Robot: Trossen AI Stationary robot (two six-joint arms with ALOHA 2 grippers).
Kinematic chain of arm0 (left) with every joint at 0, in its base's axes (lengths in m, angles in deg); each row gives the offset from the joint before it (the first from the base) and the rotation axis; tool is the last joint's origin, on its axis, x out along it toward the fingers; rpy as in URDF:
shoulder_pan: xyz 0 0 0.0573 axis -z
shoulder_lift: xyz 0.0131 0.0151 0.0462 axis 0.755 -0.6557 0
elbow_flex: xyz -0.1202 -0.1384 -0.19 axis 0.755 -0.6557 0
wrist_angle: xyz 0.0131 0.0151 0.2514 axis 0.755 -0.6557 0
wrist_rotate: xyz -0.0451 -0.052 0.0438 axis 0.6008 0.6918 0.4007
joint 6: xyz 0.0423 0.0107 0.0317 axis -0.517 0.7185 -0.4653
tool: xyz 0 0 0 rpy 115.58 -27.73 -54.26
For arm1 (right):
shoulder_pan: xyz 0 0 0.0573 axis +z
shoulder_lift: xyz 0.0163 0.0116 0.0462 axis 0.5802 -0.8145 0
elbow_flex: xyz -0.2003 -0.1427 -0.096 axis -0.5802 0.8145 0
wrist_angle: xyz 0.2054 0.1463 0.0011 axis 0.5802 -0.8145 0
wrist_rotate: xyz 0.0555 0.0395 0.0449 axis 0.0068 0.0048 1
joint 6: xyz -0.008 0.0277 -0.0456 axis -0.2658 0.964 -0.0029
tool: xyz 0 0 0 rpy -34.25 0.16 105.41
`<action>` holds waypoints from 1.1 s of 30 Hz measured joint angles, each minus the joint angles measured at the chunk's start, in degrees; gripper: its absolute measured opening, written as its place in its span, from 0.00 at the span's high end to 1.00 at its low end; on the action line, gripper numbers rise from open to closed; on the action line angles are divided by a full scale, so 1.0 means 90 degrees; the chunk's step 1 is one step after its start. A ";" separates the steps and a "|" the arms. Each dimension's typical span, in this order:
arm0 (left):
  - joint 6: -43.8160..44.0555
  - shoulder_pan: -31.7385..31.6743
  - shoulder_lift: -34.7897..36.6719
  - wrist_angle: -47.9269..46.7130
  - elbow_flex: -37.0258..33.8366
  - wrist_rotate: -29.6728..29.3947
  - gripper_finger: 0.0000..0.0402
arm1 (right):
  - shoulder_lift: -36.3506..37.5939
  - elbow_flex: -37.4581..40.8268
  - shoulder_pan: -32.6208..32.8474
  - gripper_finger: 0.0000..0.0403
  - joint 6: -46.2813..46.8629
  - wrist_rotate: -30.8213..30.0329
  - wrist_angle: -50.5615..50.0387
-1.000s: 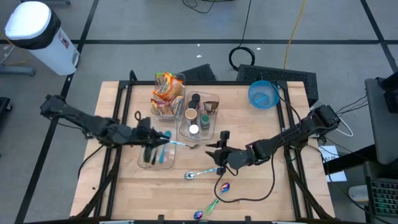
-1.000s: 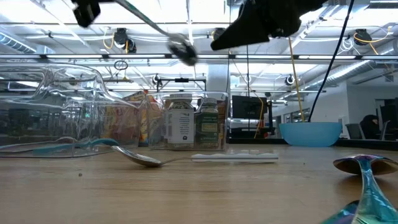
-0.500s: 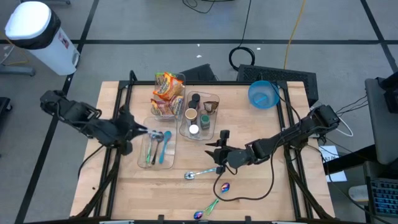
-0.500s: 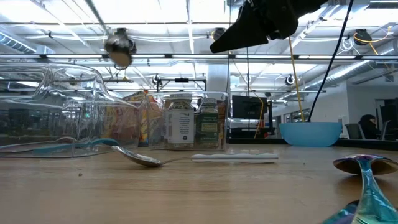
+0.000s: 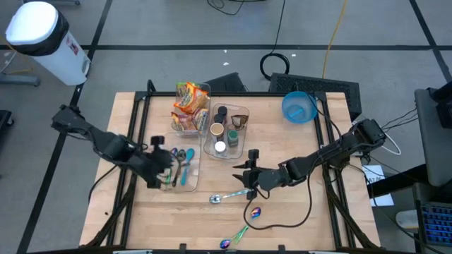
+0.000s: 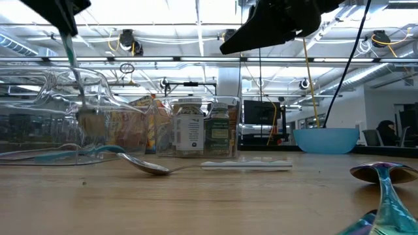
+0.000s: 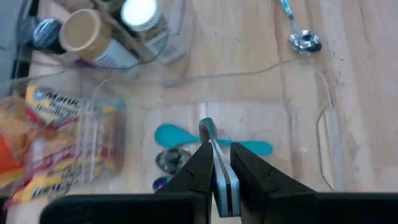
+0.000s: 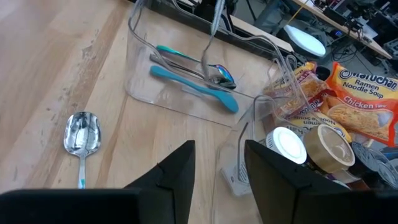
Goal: Pick & Place Food Item
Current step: Put the right white patterned spoon into the bottom transparent bin, then put the top purple spoon into the bottom transparent bin
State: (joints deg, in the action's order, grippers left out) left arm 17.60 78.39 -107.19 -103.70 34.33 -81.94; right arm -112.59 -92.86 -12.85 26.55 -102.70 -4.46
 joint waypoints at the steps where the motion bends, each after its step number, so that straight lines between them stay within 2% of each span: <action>1: -0.0106 0.0000 -0.0102 0.0189 -0.0091 -0.0002 0.91 | 0.0000 0.0000 0.0000 0.68 0.0000 0.0000 0.0002; 6: -0.0472 -0.0005 -0.0545 0.0832 -0.0323 -0.0003 0.87 | -0.0001 -0.0005 0.0000 0.68 0.0000 0.0002 0.0005; 11: -0.0643 -0.0018 -0.0928 0.1087 -0.0318 0.0012 0.90 | 0.0000 -0.0005 0.0000 0.68 0.0000 0.0000 0.0005; 14: -0.0473 -0.0020 -0.1111 0.1111 -0.0306 -0.0010 0.88 | 0.0000 -0.0005 0.0000 0.68 0.0000 0.0002 0.0004; 23: -0.0250 -0.0027 -0.1433 0.1354 -0.0331 0.0010 0.62 | 0.0000 -0.0007 0.0000 0.68 0.0000 0.0000 0.0024; 33: 0.0070 -0.0040 -0.1431 0.1374 -0.0333 -0.0179 0.45 | 0.0000 -0.0007 0.0000 0.68 0.0000 0.0002 0.0024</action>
State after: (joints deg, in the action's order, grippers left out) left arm 18.22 78.03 -120.07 -91.33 31.33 -83.55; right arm -112.59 -92.92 -12.85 26.55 -102.69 -4.24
